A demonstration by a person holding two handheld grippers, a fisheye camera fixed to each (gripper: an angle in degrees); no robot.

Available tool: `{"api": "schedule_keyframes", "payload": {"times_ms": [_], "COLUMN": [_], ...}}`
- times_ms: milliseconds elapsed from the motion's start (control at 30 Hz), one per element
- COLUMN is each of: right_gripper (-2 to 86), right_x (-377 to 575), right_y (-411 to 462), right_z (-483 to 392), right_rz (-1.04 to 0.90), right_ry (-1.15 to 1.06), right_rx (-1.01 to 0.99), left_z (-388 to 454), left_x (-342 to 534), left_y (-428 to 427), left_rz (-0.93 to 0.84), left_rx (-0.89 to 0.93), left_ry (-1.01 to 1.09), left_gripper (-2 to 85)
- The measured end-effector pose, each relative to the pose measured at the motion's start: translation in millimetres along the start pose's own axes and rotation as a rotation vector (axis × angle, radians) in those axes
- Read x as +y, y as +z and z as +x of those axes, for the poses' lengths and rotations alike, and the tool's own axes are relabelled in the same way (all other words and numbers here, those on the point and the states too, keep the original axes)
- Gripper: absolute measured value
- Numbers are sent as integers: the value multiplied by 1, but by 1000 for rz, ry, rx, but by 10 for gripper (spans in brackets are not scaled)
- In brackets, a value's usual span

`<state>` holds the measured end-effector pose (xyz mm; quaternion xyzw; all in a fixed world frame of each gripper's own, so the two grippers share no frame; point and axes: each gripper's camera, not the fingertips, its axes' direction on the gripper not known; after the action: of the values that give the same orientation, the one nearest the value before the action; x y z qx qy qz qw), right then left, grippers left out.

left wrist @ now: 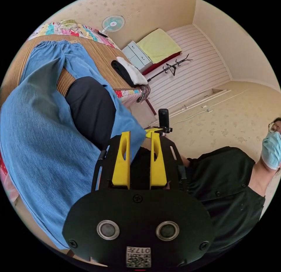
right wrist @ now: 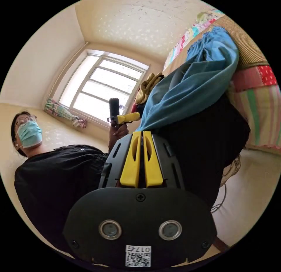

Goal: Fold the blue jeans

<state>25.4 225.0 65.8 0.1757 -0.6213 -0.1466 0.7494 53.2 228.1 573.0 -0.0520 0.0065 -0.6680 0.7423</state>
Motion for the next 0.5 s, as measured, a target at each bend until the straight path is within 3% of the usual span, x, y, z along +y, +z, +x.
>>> {"api": "schedule_keyframes", "payload": {"times_ms": [133, 200, 300, 500], "right_gripper": [13, 10, 9, 9], "right_x": [13, 35, 49, 38], "right_y": [-48, -76, -96, -114], "right_z": [24, 59, 63, 60], "right_rz": [-35, -45, -75, 68], "right_ry": [7, 218, 271, 178], "right_rx": [-217, -148, 44, -176], "left_z": [-26, -40, -56, -87], "left_x": [27, 33, 29, 1], "left_y": [-14, -11, 4, 65], "left_rz": [16, 1, -38, -247], "left_rx": [35, 44, 38, -76], "left_ry": [-33, -51, -59, -77], "left_gripper": [105, 106, 106, 101]}}
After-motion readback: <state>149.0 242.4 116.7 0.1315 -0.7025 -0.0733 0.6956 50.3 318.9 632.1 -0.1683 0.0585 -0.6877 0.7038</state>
